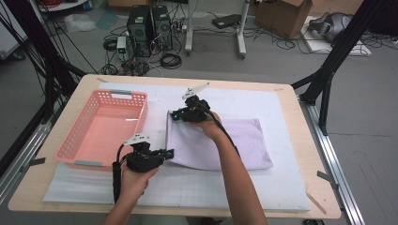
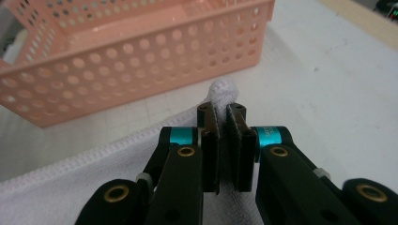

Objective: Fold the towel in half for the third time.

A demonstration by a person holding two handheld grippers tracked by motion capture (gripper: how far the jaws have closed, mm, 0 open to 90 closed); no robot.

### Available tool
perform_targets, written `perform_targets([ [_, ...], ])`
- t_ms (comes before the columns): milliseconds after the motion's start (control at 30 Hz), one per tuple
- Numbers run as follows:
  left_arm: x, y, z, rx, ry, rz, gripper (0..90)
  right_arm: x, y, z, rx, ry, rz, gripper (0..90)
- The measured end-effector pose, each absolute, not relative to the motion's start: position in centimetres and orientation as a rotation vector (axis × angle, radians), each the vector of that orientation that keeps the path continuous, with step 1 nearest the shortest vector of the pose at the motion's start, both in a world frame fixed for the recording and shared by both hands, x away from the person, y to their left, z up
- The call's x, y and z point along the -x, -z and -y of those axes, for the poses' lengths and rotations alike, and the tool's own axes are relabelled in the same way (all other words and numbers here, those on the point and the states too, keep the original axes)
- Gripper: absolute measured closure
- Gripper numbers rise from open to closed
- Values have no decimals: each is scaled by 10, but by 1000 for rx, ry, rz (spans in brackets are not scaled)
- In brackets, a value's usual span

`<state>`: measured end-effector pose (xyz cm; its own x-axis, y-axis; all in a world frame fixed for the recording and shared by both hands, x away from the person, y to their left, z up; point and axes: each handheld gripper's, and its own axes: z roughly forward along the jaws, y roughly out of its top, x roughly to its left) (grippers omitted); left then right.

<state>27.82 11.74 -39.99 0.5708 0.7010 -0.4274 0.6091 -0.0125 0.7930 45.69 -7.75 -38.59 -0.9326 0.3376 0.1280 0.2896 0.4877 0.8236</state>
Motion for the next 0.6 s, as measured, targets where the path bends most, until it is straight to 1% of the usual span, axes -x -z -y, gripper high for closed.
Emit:
perform_targets([
  [200,-288,378,-91,-1739,-109,-1021,814,-455,369,107,-581,-1526,-2598,852],
  [333,-289,373,-80,-1758,-129,-1003,814,-455,363,122,-596,-1575,-2561,852],
  [467,-290,379,-81,-1796,-207,-1052,800,-454,363,126,-616,-1517,-2565,852],
  [600,-292,400,-91,-1820,-284,-1160,791,-454,369,119,-612,-1488,-2580,852],
])
